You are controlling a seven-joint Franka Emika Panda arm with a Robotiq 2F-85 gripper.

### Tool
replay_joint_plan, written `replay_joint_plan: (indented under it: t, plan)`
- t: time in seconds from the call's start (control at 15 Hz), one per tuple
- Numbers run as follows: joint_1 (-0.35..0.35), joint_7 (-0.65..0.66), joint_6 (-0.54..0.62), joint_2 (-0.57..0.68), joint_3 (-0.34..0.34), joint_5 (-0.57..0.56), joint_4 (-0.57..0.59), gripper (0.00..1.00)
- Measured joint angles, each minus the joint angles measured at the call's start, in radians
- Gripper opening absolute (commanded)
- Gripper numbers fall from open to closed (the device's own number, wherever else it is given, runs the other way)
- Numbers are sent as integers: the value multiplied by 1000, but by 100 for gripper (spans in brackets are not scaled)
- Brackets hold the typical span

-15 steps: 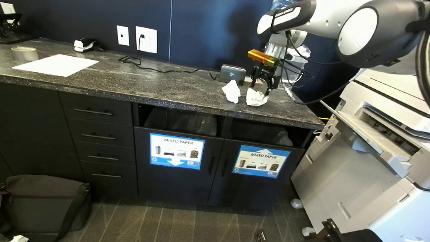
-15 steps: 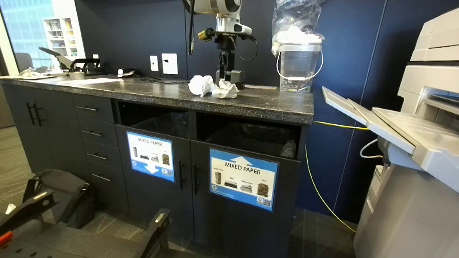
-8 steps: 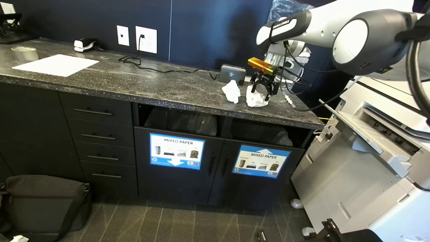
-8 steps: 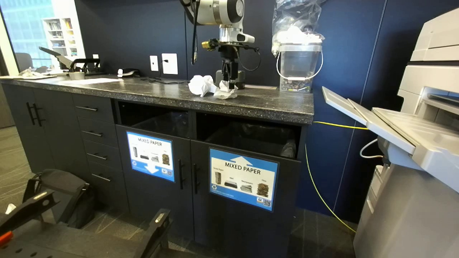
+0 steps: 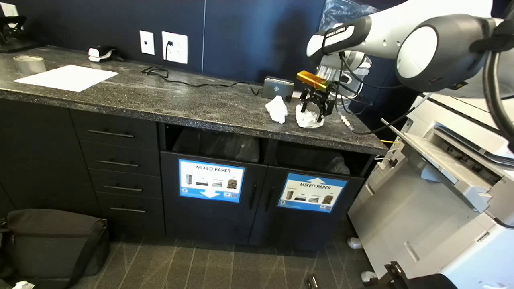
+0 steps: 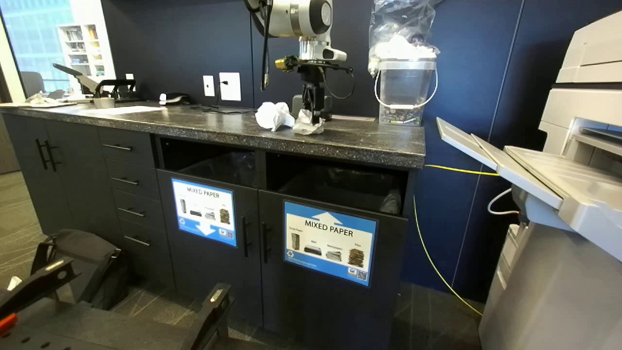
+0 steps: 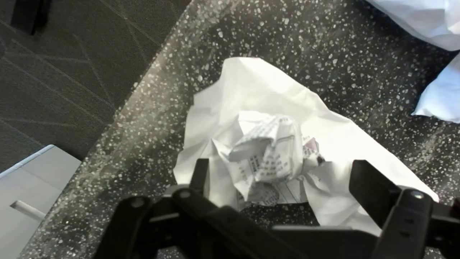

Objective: Pick up two paper trash from the base top and put them in the mixed paper bin on the left

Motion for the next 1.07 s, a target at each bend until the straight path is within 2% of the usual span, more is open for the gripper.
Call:
replay_joint_plan:
  t: [0.13, 0.67, 0.8, 0.93, 1.0, 1.07]
  plan:
    - [0, -3, 0, 2, 0, 0, 0, 72]
    - [3, -14, 0, 1, 0, 0, 4, 15]
    - [3, -17, 0, 0, 0, 0, 5, 10]
    - [3, -20, 1, -1, 0, 0, 6, 14]
    - [3, -21, 1, -1, -1, 0, 6, 11]
    - [3, -22, 1, -1, -1, 0, 6, 13]
